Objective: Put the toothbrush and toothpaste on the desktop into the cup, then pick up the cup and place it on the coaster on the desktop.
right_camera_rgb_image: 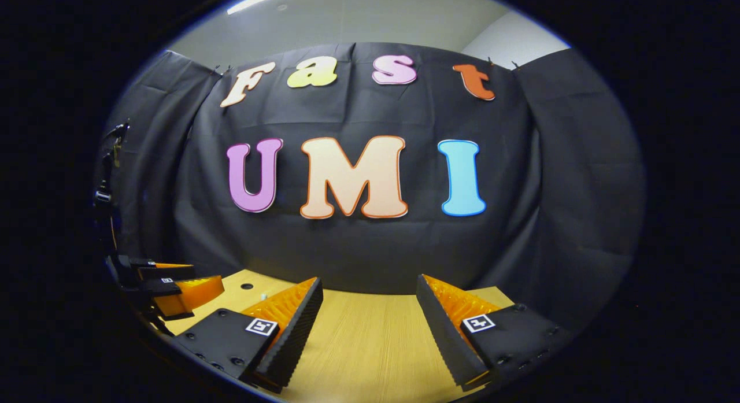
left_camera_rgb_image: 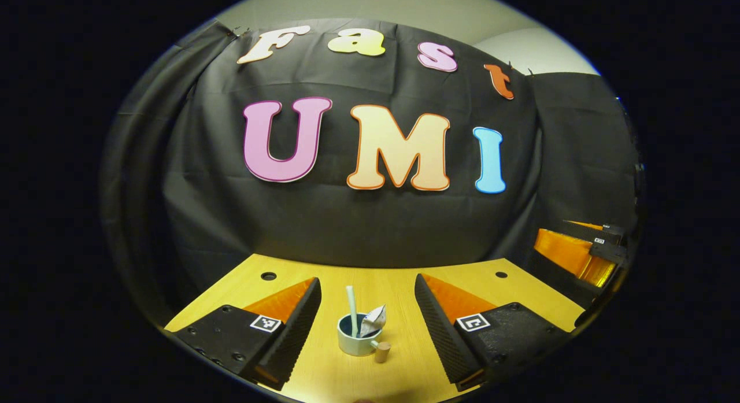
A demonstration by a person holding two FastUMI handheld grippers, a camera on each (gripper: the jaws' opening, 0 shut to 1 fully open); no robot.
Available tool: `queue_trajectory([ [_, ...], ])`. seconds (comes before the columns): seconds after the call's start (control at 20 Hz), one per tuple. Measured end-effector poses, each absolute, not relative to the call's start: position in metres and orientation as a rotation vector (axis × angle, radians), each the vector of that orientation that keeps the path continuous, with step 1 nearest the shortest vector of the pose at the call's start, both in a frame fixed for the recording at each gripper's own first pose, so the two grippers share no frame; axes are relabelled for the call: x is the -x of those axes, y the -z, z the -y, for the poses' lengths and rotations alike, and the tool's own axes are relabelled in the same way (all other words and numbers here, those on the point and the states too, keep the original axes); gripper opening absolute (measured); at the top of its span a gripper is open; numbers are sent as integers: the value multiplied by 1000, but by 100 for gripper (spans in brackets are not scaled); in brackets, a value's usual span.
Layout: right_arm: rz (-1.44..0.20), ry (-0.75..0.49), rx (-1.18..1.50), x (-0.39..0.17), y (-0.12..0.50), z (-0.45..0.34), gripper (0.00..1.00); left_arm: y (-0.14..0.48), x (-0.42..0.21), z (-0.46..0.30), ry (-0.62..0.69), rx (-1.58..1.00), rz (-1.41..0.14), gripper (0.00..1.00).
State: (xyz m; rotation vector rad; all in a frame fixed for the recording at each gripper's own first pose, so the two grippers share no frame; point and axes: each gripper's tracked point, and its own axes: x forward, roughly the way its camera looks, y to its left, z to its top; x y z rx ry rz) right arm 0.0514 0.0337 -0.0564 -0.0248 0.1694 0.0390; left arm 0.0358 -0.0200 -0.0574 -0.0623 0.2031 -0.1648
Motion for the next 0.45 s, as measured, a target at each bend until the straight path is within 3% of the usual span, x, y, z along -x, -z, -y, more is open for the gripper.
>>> queue_trajectory([
  [0.45,-136,-19,5,-50,39,-17,100,21,-43,23,141,51,-126,93],
])
